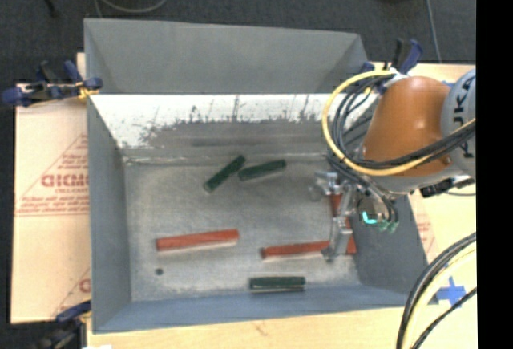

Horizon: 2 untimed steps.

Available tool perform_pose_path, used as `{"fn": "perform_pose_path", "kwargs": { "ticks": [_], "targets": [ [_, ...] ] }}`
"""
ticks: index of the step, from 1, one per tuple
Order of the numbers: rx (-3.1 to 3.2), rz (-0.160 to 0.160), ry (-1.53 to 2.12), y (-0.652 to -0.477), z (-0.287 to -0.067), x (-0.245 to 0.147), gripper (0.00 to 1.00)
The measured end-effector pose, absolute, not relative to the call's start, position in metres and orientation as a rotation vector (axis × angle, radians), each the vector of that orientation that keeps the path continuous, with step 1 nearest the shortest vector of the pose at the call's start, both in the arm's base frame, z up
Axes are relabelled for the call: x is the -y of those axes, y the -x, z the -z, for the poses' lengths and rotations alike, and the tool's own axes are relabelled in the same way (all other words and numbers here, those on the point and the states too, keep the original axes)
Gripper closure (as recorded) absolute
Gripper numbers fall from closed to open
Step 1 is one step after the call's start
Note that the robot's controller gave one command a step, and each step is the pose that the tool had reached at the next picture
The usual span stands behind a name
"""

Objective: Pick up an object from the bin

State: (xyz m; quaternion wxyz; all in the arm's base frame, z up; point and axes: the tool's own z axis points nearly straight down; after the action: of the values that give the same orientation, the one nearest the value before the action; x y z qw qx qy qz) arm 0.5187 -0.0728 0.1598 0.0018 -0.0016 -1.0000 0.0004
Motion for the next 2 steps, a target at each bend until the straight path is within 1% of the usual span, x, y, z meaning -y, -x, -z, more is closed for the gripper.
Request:
{"fn": "perform_pose_path", "kwargs": {
  "ticks": [1, 2],
  "targets": [
    [3.125, 0.0, 0.321, -0.537, -0.069, 0.076, 0.0],
    [3.13, 0.0, 0.307, -0.525, -0.102, 0.063, 0.0]
  ]
}}
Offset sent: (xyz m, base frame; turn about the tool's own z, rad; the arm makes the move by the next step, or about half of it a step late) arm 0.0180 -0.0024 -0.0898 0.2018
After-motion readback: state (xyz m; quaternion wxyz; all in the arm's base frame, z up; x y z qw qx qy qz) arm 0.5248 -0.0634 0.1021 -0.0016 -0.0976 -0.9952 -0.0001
